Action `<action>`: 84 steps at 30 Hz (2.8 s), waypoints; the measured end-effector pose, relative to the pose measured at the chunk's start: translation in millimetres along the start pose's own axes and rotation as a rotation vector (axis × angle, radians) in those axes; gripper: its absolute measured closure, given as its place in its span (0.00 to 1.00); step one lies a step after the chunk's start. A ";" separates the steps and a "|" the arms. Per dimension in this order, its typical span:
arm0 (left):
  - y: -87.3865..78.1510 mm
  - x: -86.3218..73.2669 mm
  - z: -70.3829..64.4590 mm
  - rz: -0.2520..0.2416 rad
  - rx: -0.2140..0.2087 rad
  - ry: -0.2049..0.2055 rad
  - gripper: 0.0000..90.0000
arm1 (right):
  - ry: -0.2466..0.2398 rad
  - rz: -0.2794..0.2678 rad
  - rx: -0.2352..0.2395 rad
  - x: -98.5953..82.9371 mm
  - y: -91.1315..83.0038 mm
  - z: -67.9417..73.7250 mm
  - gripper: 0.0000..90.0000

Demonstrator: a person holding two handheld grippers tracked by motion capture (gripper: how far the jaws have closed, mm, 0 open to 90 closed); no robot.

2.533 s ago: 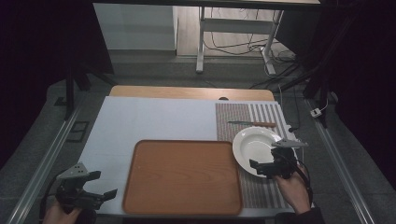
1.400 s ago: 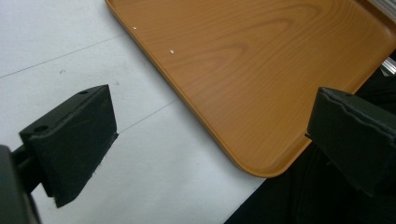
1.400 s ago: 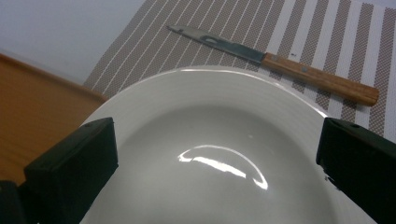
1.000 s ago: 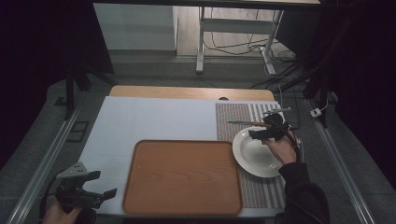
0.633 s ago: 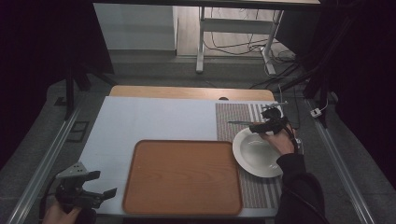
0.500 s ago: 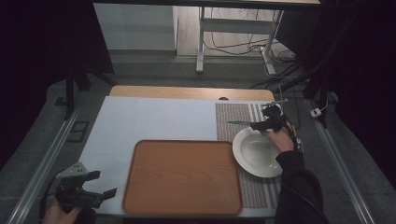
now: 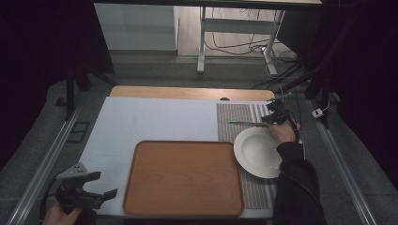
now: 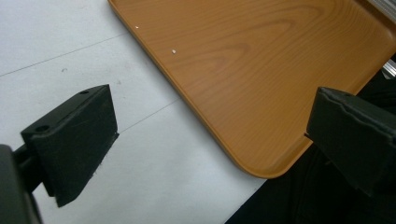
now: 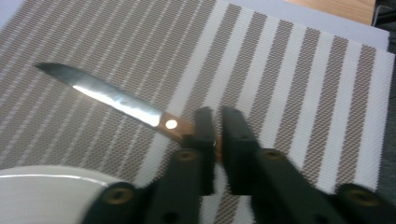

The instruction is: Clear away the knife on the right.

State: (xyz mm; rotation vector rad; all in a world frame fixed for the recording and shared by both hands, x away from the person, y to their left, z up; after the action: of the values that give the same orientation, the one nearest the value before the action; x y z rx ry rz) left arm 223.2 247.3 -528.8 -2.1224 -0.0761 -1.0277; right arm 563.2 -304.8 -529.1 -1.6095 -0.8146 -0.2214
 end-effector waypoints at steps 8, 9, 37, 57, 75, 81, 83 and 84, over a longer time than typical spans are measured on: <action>0.1 -0.1 -0.1 0.001 0.002 0.002 0.02 | 0.030 0.052 -0.036 0.1 21.0 -11.3 1.00; 0.1 -0.2 -0.2 0.002 0.002 0.002 0.02 | 0.029 0.056 -0.039 -0.6 23.0 -12.6 1.00; 1.1 -0.4 -1.1 0.013 0.011 0.013 0.03 | 0.034 0.048 0.031 -11.0 -6.0 -17.4 0.62; 0.9 -0.6 -1.4 0.013 0.011 0.015 0.03 | -0.040 0.115 0.016 3.4 30.6 26.6 0.00; 1.4 -0.9 -1.5 0.020 0.017 0.017 0.03 | -0.152 0.120 0.117 -2.3 23.7 27.4 0.87; 1.3 -0.8 -1.5 0.019 0.018 0.017 0.03 | -0.155 0.121 0.107 -1.4 23.7 25.0 0.87; 1.3 -0.9 -1.5 0.019 0.018 0.017 0.03 | -0.148 0.121 0.102 -1.0 23.0 21.8 0.87; 1.3 -0.9 -1.5 0.019 0.018 0.018 0.04 | -0.143 0.118 0.100 -0.7 22.5 19.8 0.87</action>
State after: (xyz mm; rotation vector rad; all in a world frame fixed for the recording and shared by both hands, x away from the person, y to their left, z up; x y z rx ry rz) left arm 222.1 245.6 -529.6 -2.0938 -0.0560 -1.0306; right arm 570.5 -286.5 -551.7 -1.5860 -0.8238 0.0188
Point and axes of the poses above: each handheld gripper's, and its own axes: y roughly forward along the jaws, x roughly out of its top, z roughly to its left, the point moved 7 cm from there along y, roughly forward along the jaws, and after that the axes turned 11 degrees about -x, right-handed, at the moved point
